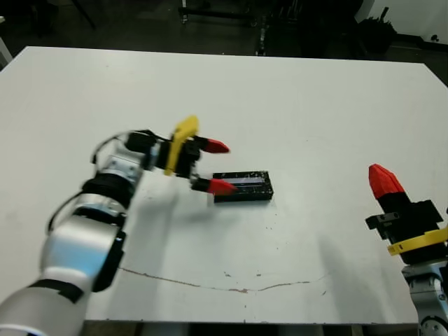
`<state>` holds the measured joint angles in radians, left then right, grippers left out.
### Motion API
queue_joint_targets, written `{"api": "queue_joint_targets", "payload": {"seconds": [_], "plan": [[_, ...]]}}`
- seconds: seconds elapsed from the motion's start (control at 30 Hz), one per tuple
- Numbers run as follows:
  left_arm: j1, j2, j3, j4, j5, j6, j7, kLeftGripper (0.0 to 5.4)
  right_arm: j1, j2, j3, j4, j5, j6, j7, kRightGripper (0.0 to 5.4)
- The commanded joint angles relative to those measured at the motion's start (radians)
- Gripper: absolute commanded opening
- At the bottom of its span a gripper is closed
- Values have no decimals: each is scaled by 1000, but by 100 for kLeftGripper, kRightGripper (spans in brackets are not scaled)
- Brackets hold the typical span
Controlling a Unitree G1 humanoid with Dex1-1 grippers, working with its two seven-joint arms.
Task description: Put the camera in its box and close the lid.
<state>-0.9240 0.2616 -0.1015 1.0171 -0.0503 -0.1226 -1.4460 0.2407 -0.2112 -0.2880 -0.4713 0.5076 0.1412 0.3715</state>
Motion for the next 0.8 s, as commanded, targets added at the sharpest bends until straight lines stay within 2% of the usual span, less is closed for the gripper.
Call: {"api": "queue_joint_targets", "payload": {"seconds": [0.03, 0.27, 0.37, 0.47, 0.53, 0.63, 0.8], "plan": [[28, 51, -3, -47, -7, 18, -31, 539, -7, -21, 0, 1, -10, -11, 7, 0], [47, 123, 10, -96, -15, -43, -12, 539, -10, -28, 3, 7, -7, -23, 25, 0], [81, 102, 83, -142, -87, 75, 95, 539, -9, -27, 3, 4, -5, -16, 20, 0], [178, 24, 158, -320, -160, 219, 344, 534, -10, -25, 4, 10, -7, -22, 22, 0], [263, -53, 182, -509, -182, 311, 542, 519, -11, -23, 6, 12, -13, -26, 20, 0], [366, -158, 168, -732, -182, 328, 734, 478, -8, -21, 11, 0, -17, -16, 5, 0], [447, -260, 92, -929, -188, 378, 880, 401, -11, -19, 17, 9, -25, -29, 9, 0]]}}
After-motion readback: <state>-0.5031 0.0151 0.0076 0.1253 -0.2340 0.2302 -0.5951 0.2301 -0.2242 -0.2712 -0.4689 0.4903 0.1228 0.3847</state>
